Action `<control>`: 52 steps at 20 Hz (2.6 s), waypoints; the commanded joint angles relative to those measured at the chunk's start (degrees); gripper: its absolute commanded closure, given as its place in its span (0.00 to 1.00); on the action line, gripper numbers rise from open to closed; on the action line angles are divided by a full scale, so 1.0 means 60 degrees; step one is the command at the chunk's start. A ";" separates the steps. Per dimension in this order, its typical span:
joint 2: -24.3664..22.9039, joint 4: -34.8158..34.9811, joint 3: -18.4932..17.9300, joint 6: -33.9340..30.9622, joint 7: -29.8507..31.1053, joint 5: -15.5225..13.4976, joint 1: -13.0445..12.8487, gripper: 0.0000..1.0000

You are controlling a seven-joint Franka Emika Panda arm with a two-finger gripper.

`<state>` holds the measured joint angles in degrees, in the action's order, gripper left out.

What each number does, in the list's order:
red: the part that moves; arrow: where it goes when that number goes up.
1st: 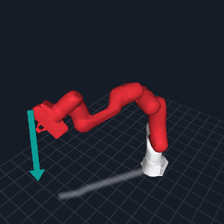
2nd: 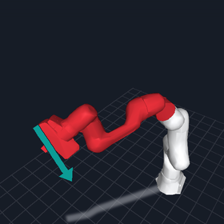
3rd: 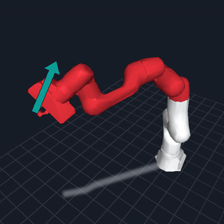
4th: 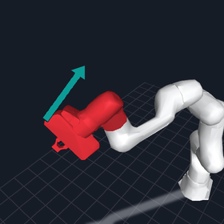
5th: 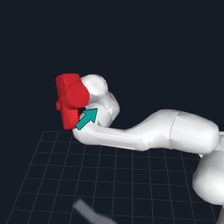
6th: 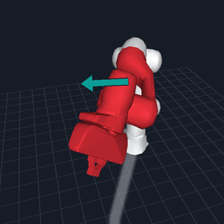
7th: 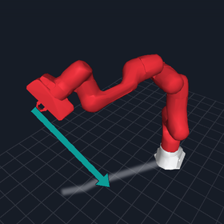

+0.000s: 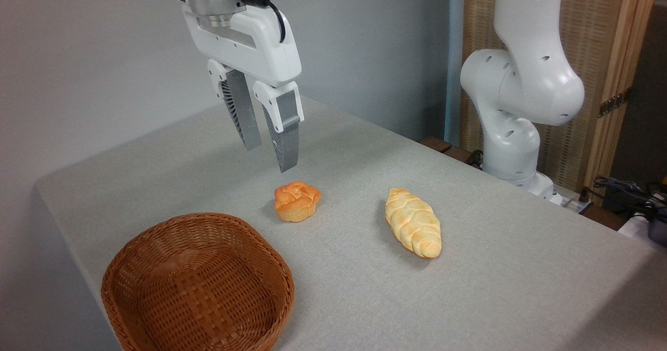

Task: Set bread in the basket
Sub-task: 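Lower the open gripper down onto the round orange bread roll, then close the gripper on the round roll and lift it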

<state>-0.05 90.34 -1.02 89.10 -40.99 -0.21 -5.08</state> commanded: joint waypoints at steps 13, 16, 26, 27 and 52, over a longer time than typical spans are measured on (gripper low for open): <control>-0.1293 0.2604 0.0520 0.1611 -0.0112 -0.0332 -0.0208 0.00; -0.1544 0.3559 0.0535 0.2215 -0.0098 -0.0332 -0.0690 0.00; -0.1412 0.5843 0.1413 0.4365 -0.0112 -0.0595 -0.1161 0.00; -0.1427 0.5948 0.1429 0.4441 -0.0156 -0.0581 -0.1161 0.00; -0.1193 0.6285 0.1634 0.4647 -0.0230 -0.0449 -0.1161 0.54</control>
<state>-7.29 127.62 8.65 115.65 -40.99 -2.87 -12.22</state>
